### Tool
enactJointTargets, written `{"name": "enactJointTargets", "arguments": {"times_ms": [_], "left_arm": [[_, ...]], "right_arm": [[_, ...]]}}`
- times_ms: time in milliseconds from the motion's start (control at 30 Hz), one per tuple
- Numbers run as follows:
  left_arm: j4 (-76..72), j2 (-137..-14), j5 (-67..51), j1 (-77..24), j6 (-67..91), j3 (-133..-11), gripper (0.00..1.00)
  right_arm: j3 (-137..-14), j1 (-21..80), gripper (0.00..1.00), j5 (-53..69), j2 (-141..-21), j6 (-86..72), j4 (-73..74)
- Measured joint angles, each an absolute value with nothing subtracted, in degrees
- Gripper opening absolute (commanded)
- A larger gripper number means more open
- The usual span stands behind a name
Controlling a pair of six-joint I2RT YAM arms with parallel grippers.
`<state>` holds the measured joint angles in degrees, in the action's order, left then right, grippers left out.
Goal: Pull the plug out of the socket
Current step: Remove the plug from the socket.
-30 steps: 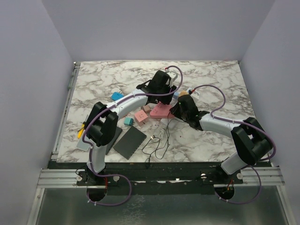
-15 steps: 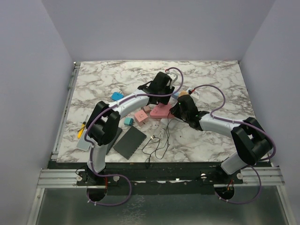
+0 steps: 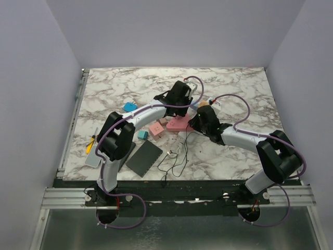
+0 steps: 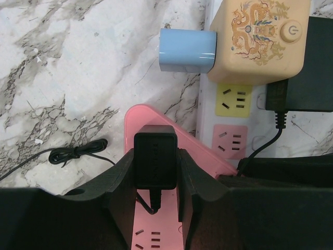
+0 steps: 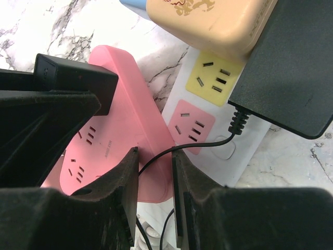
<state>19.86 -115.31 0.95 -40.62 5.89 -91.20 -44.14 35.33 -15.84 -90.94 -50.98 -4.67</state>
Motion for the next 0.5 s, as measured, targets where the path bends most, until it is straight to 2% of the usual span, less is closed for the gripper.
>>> {"name": "enactJointTargets", "arguments": {"times_ms": [67, 500], "left_arm": [[19.9, -115.3, 0.9, -40.6, 5.9, -91.2, 0.00], [20.3, -115.8, -1.8, -39.5, 6.5, -91.8, 0.00]], "right_arm": [[-44.1, 35.3, 0.29, -15.9, -91.0, -51.0, -4.7], [-44.9, 35.8, 0.29, -16.1, -92.0, -51.0, -5.3]]}}
